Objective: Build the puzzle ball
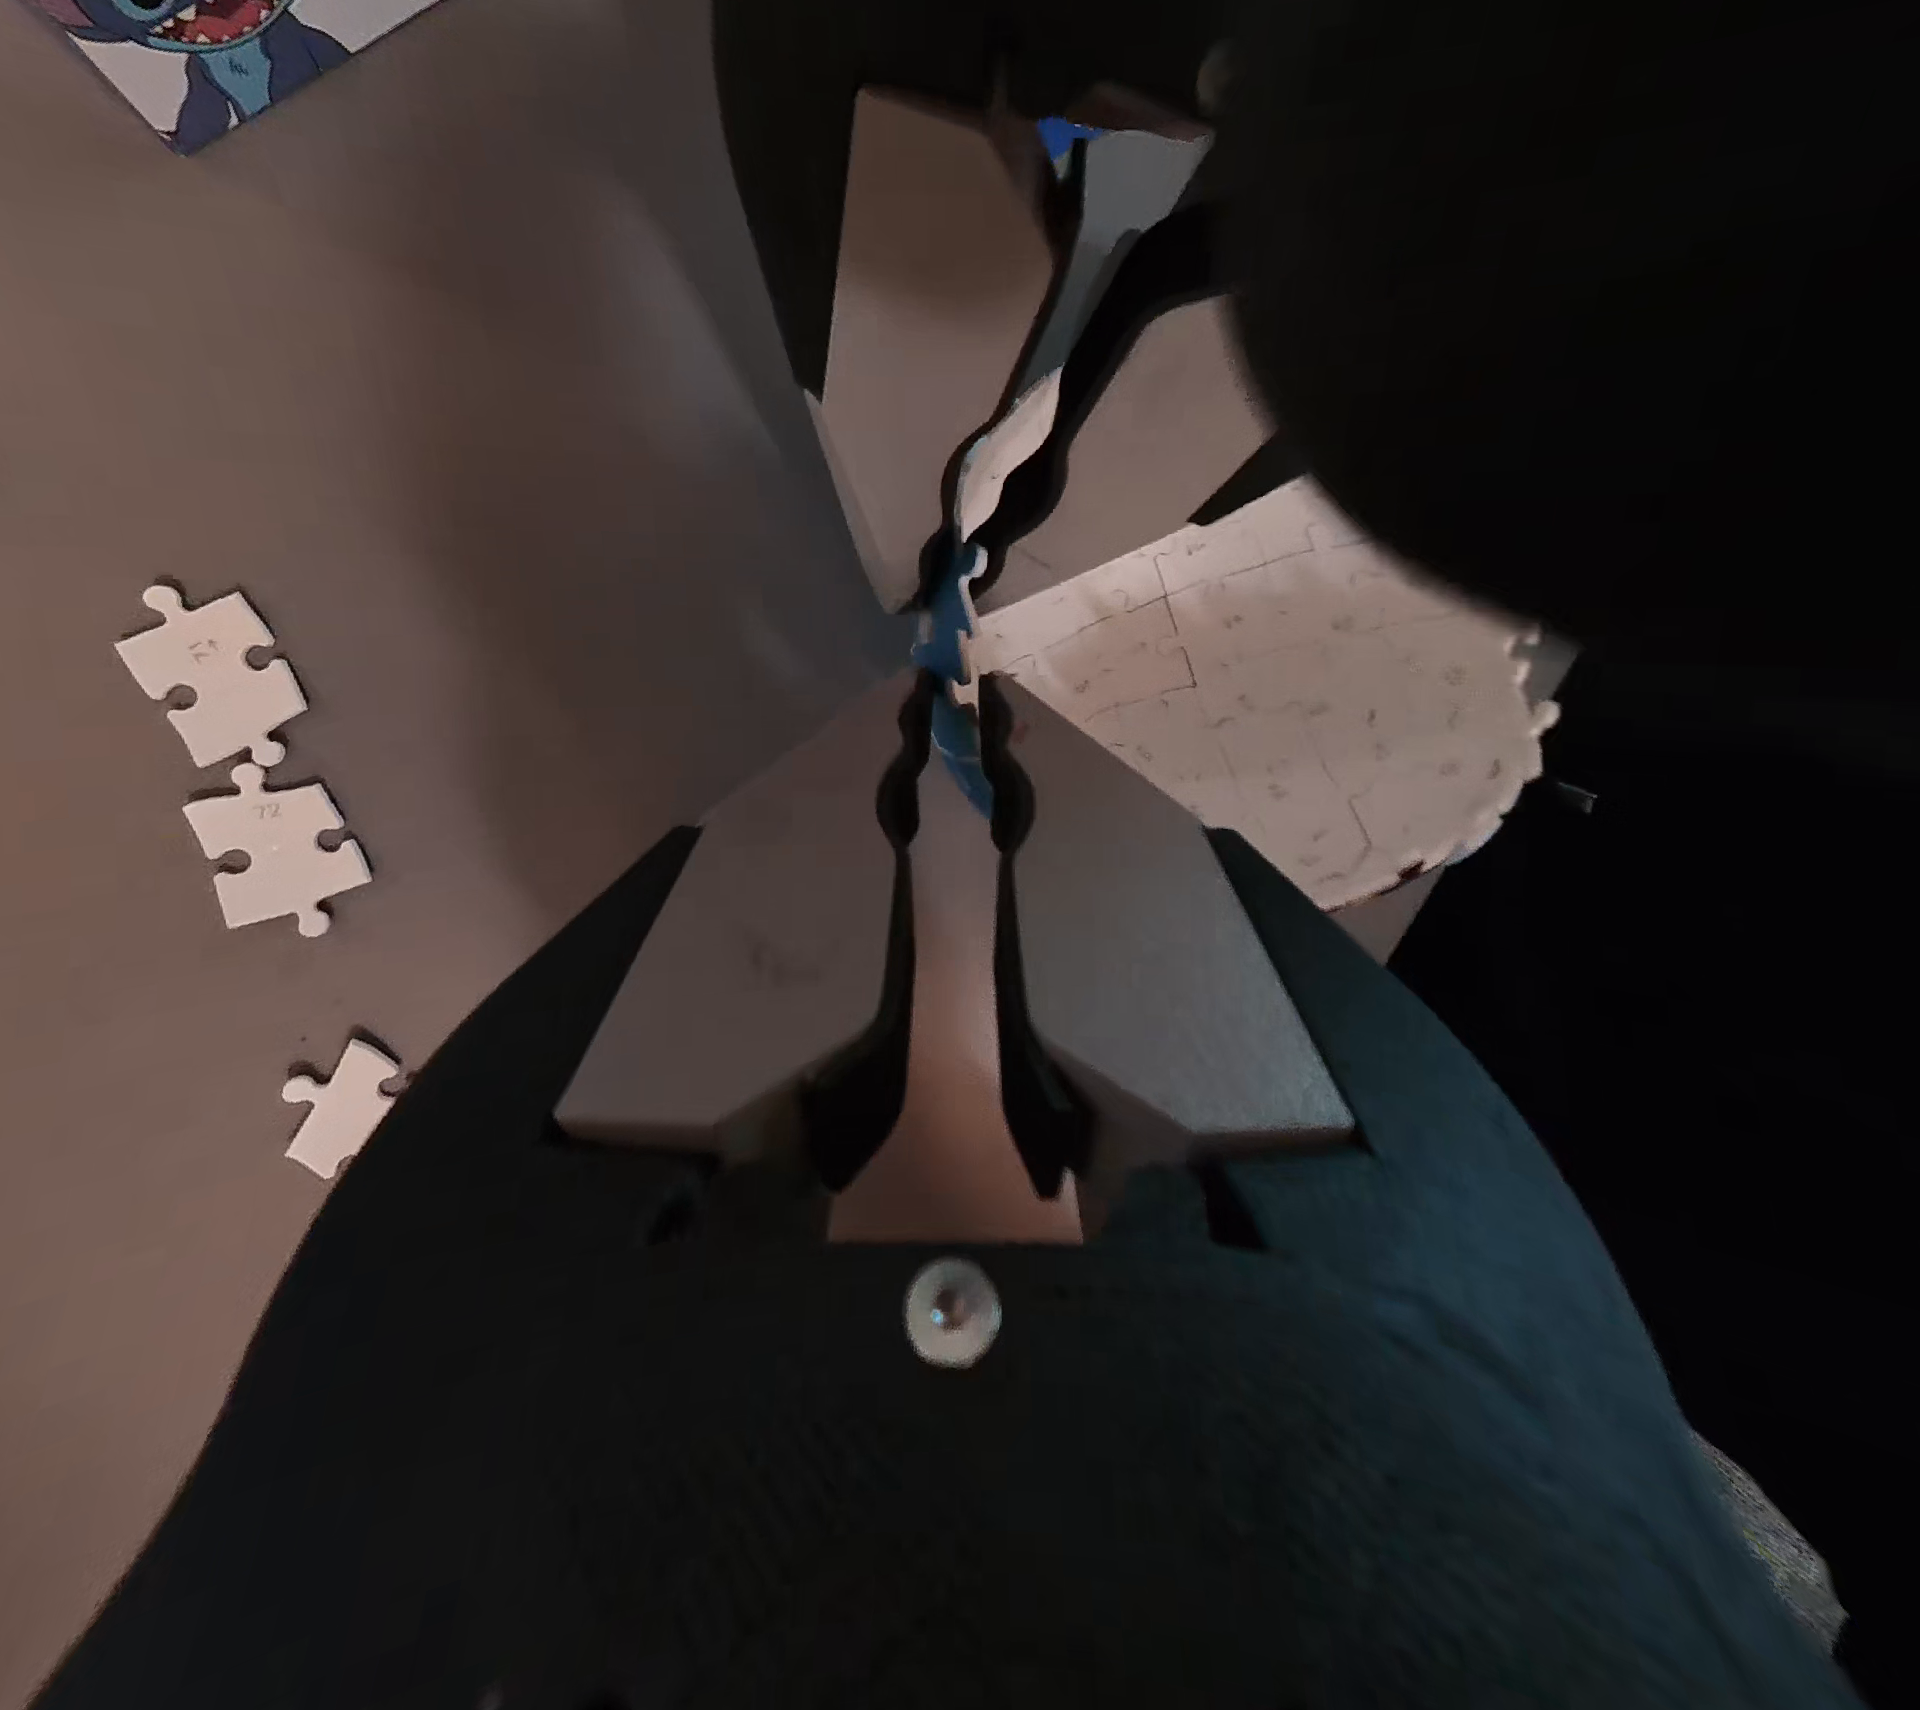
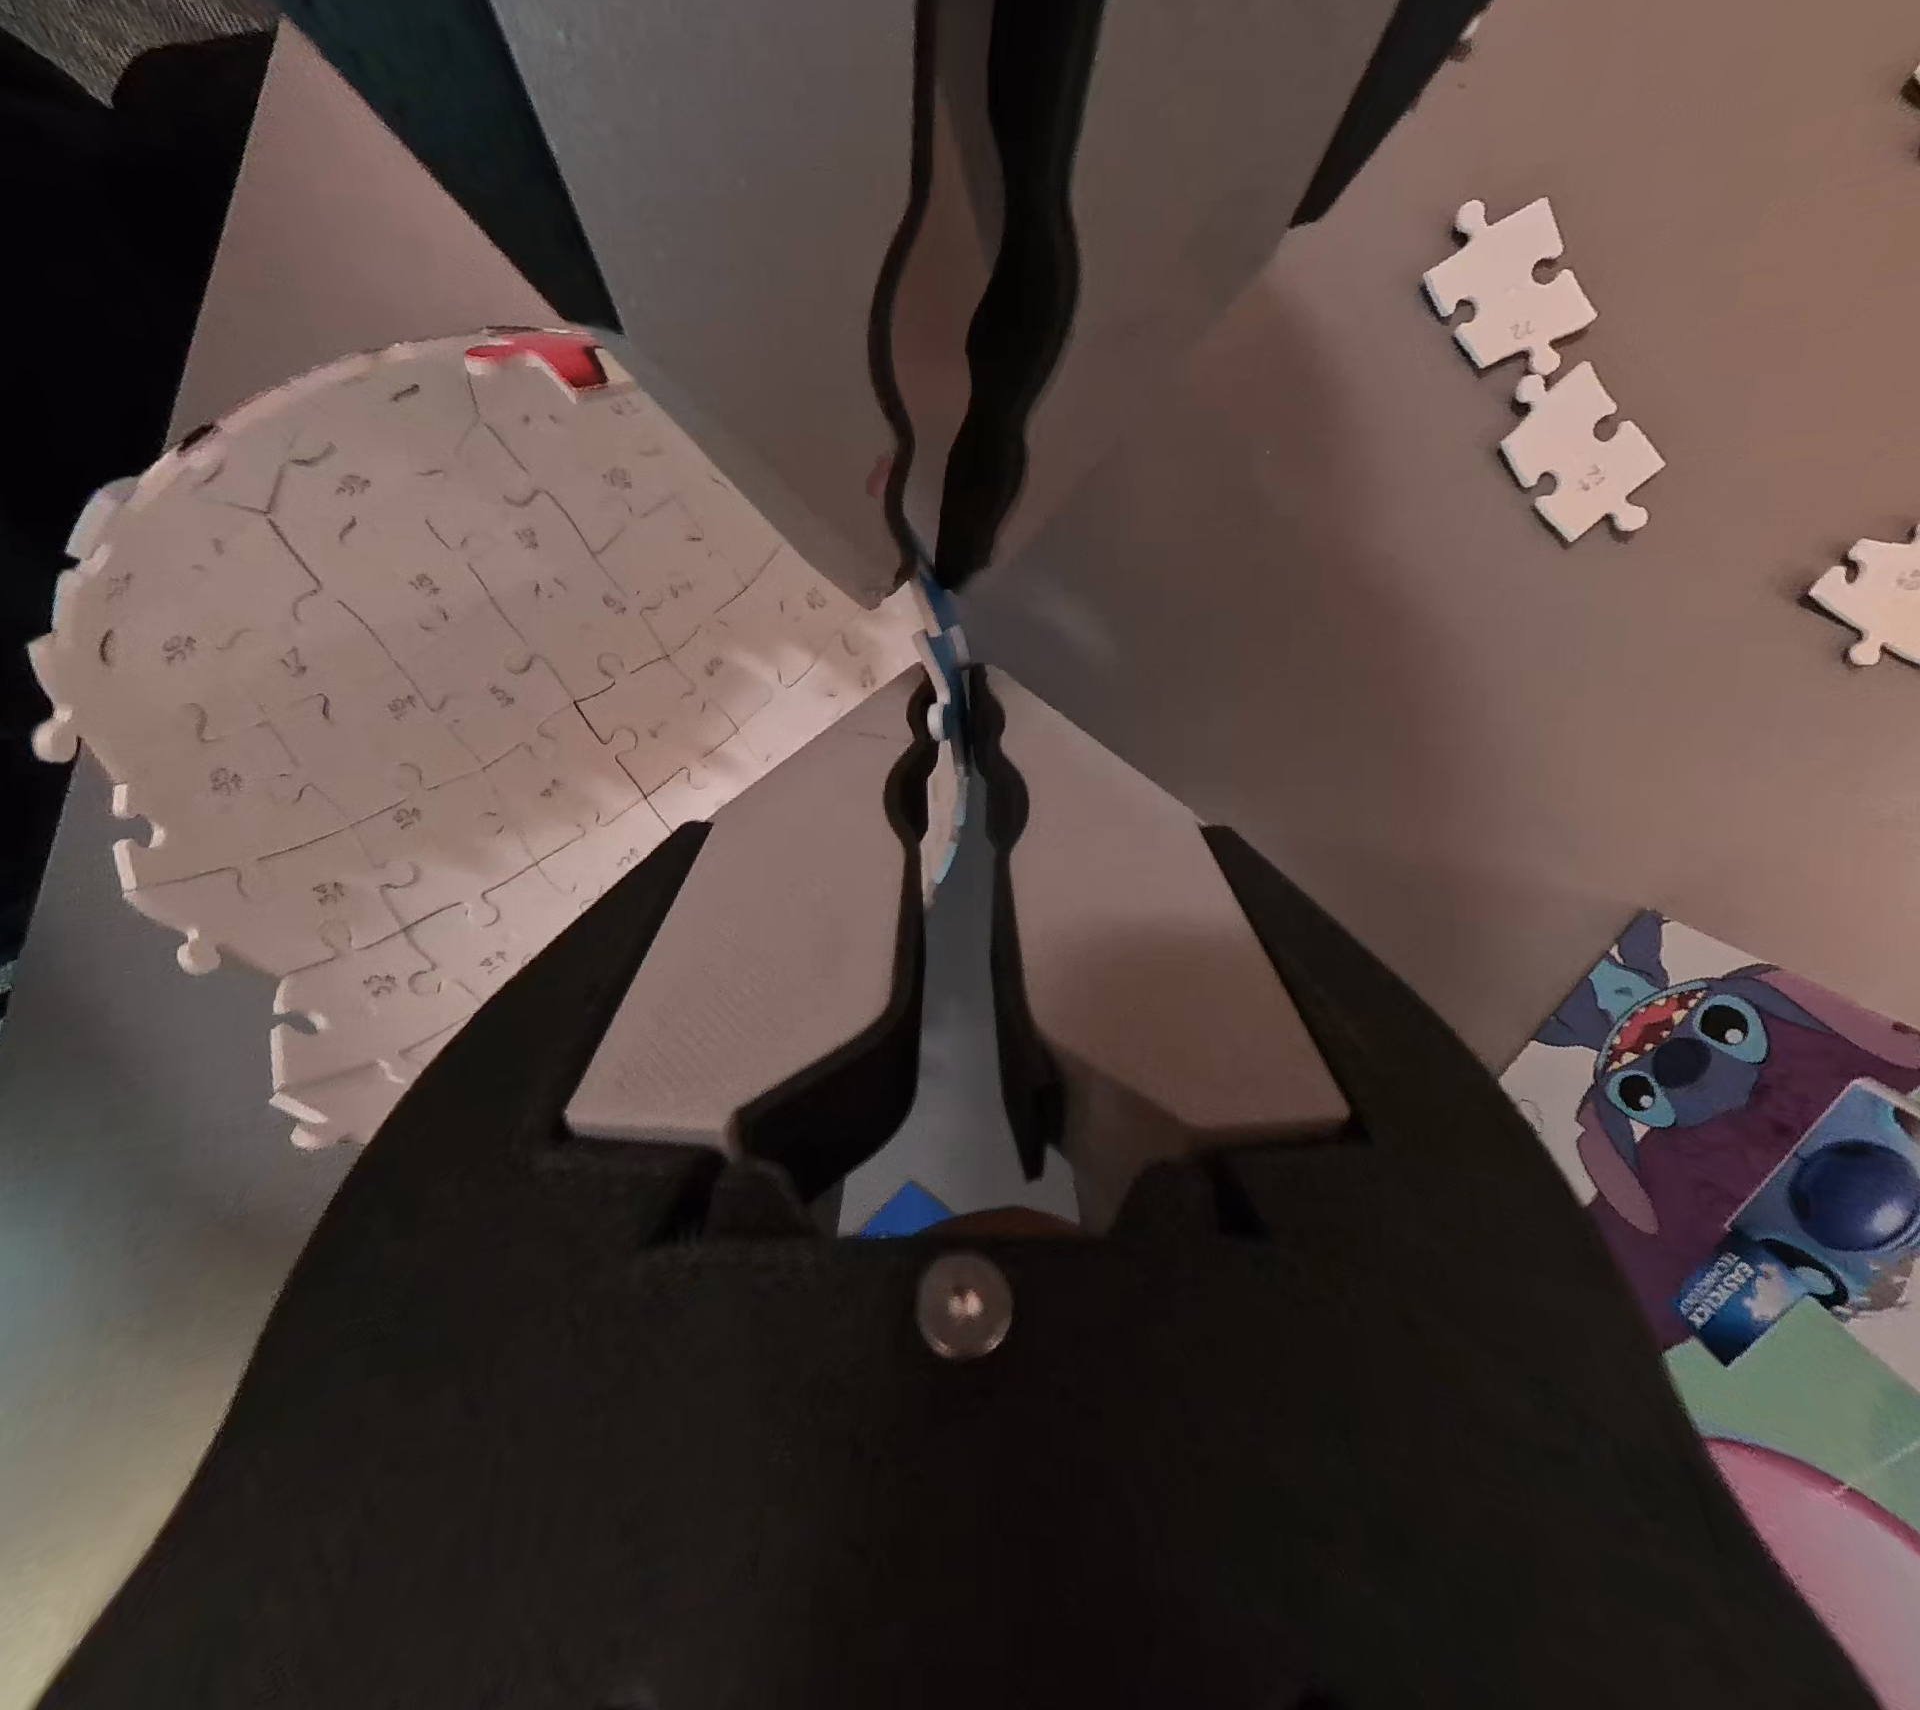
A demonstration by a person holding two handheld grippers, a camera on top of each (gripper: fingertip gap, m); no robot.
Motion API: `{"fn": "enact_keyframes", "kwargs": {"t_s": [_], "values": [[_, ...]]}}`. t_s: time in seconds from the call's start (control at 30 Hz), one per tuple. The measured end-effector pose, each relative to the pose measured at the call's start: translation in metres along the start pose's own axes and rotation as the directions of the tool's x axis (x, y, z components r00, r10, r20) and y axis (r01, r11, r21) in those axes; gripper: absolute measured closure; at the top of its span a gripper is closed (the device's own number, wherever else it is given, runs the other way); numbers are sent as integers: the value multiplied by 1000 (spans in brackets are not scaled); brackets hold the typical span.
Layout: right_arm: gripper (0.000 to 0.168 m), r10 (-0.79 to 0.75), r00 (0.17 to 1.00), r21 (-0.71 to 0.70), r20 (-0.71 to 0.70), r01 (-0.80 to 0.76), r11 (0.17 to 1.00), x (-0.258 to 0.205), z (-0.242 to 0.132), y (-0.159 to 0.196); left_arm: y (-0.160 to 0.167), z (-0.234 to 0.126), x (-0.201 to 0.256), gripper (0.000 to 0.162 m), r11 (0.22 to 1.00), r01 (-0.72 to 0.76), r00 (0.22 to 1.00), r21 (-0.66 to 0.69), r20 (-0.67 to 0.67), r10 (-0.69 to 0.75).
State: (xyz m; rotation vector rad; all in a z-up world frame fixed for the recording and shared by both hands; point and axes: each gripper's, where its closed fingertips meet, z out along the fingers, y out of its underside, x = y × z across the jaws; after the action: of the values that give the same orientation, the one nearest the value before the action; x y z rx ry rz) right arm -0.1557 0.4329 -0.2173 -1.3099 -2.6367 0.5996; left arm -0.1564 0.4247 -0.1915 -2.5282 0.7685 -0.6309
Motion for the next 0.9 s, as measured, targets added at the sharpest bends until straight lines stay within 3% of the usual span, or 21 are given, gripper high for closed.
{"fn": "enact_keyframes", "kwargs": {"t_s": [0.03, 0.47, 0.9], "values": [[166, 9, 1000, 8, 4, -9, 1000, 0, 0, 0, 0, 0, 0, 157, 1000, -4, 1000, 2, 1, 4], [167, 39, 999, 72, 6, -40, 997, 1, -2, 2, -9, 6, 0, 151, 1000, -23, 1000, 19, -10, 23], [167, 21, 999, 207, 30, -27, 978, 3, -4, -2, -13, 5, -3, 156, 999, -38, 999, 35, 9, 38]]}}
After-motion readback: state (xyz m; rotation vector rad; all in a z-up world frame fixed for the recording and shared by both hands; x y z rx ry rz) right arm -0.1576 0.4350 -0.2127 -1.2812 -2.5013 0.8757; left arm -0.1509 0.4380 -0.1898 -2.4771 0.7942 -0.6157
